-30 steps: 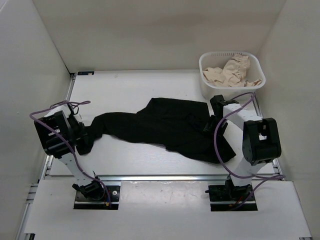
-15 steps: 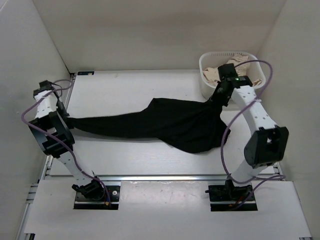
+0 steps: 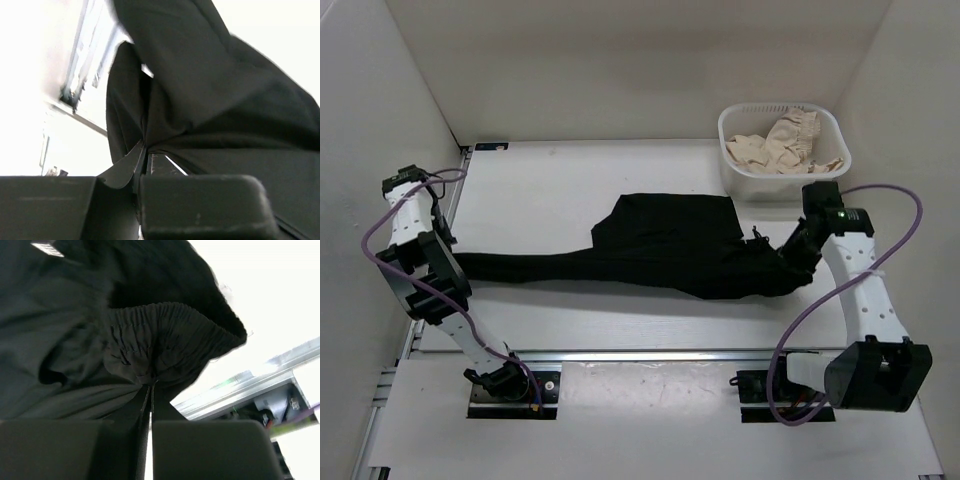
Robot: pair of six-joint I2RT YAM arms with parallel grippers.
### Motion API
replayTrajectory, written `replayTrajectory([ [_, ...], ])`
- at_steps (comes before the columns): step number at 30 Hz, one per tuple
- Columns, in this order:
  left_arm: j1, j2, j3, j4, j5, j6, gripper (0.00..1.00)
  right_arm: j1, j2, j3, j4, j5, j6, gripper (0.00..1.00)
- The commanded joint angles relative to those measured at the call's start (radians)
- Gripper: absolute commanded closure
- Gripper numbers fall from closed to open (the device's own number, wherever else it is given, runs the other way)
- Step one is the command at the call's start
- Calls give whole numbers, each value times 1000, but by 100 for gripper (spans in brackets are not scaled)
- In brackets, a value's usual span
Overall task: Fold and stack the trousers
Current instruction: Flatten the trousers out
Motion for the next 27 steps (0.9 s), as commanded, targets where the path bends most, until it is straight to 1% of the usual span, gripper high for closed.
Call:
replayTrajectory([
  [1, 24, -28, -45, -37, -74, 1, 86, -44, -85, -128, -75, 108, 22, 99],
  [2, 24, -50, -71, -49, -65, 1, 81, -44, -104, -169, -84, 108, 56, 81],
  [3, 24, -68, -152, -49, -56, 1, 73, -44, -122, -215, -84, 108, 71, 62],
  [4, 24, -88, -201, -49, -66, 1, 63, -55, -158, -260, -95, 108, 87, 38],
  [5, 24, -126, -246, -49, -66, 1, 53, -71, -176, -332, -95, 108, 114, 12],
  [6, 47, -142, -311, -49, -66, 1, 40, -81, -214, -354, -109, 120, 128, 8],
  [7, 59, -156, -327, -27, -66, 1, 35, -90, -236, -368, -119, 149, 144, 6],
  [9, 110, -165, -327, 15, -66, 1, 28, -110, -283, -357, -120, 181, 180, 3],
  [10, 127, -150, -291, 15, -66, 1, 24, -124, -284, -343, -110, 198, 181, 3],
  [12, 176, -101, -239, 26, -37, 1, 24, -124, -262, -320, -86, 207, 191, 3],
  [13, 188, -81, -197, 35, -1, 1, 24, -124, -242, -320, -45, 207, 191, 3],
  [14, 199, -62, -186, 44, 15, 1, 24, -124, -219, -320, -22, 207, 181, 3],
  [16, 199, -16, -186, 75, 24, 1, 24, -133, -152, -345, 37, 156, 152, 3],
  [17, 199, -16, -208, 85, 24, 1, 24, -133, -135, -345, 116, 60, 132, 3],
  [19, 199, -5, -238, 116, 38, 1, 23, -133, -112, -383, 161, 5, 118, 3],
  [20, 199, -5, -279, 159, 38, 1, 23, -133, -103, -397, 190, -9, 118, 3],
  [24, 199, 4, -343, 237, 29, 1, 21, -133, -89, -507, 238, -18, 118, 3],
  [27, 199, 40, -355, 247, 61, 1, 21, -133, -32, -535, 293, -18, 118, 6],
])
